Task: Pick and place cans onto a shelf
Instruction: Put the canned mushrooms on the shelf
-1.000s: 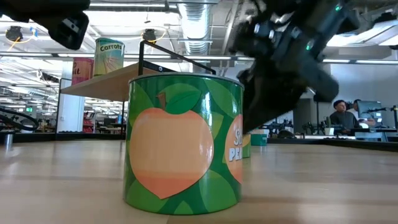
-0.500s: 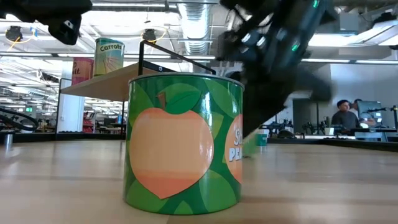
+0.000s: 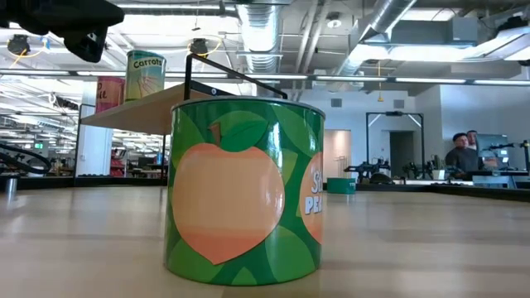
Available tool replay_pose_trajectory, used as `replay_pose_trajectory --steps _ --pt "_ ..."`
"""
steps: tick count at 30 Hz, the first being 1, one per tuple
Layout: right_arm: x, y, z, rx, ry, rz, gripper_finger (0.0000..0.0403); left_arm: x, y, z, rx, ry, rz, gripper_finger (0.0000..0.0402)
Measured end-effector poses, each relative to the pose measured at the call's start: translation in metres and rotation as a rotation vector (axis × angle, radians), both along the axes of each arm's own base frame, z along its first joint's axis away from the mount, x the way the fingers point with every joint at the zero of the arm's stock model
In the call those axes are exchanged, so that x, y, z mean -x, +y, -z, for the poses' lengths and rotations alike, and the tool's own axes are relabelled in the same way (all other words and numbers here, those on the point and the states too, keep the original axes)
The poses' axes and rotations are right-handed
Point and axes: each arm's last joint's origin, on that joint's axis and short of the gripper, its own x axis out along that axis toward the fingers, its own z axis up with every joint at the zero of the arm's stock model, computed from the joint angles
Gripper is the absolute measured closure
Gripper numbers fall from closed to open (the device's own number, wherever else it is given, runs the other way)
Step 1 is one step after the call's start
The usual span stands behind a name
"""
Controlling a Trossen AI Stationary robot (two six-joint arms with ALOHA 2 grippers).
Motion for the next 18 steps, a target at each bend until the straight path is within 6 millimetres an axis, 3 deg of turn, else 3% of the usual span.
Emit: replay_pose_trajectory --steps 5,10,18 --pt "-0.036 -0.054 -0.017 0.043 0.02 0.083 0.0392 0.0 0.0 0.002 -0.01 0.013 0.0 0.0401" --pt "-0.069 -0.101 0.0 -0.011 0.12 0.072 0.0391 0.0 -0.001 0.002 -0.012 0.023 0.03 0.0401" --pt "-0.104 -0.131 0.032 -0.032 0.168 0.058 0.0391 0.0 -0.001 0.004 -0.017 0.037 0.055 0.0401"
